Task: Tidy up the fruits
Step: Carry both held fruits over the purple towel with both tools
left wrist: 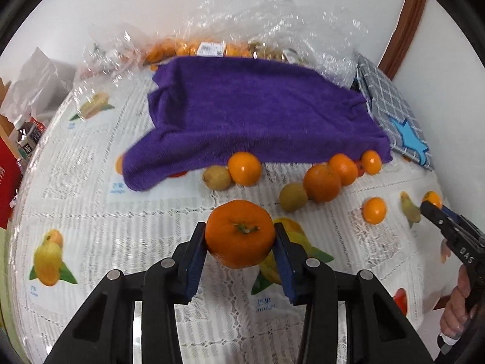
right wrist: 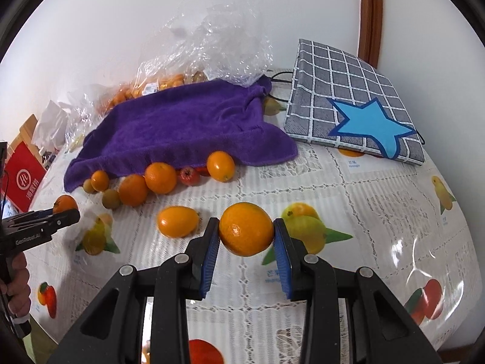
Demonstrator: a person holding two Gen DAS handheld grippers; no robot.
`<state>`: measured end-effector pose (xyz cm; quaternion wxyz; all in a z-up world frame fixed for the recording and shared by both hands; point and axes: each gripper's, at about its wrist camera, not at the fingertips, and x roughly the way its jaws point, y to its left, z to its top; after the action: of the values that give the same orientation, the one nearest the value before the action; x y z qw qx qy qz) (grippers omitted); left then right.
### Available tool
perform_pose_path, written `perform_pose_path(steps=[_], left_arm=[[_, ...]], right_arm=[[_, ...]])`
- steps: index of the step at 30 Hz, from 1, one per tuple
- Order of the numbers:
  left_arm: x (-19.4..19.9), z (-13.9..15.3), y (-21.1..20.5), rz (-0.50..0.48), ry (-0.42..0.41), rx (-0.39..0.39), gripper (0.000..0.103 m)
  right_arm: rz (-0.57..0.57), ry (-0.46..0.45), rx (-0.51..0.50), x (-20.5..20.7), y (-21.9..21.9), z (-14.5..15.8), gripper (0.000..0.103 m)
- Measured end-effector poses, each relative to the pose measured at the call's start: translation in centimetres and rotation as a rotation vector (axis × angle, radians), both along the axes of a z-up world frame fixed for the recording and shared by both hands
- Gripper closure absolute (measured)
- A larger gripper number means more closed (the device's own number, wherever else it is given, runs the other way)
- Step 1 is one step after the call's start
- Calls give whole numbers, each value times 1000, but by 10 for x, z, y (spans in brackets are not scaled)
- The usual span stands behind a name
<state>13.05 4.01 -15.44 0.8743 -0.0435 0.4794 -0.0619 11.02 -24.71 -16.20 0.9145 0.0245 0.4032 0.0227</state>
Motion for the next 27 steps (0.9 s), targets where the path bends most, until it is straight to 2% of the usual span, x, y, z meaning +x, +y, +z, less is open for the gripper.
perform_pose_path(steps=[7, 14, 27], left_arm=[[-5, 30, 20, 50, -40, -44, 63], [-4, 51, 25, 60, -71, -50, 63], [22, 80, 32, 71, -97, -92, 63]], right_arm=[[43, -54, -8, -2, 19, 24, 68], [71, -102, -10, -4, 32, 47, 68], [60, -112, 5, 18, 37, 70, 68]])
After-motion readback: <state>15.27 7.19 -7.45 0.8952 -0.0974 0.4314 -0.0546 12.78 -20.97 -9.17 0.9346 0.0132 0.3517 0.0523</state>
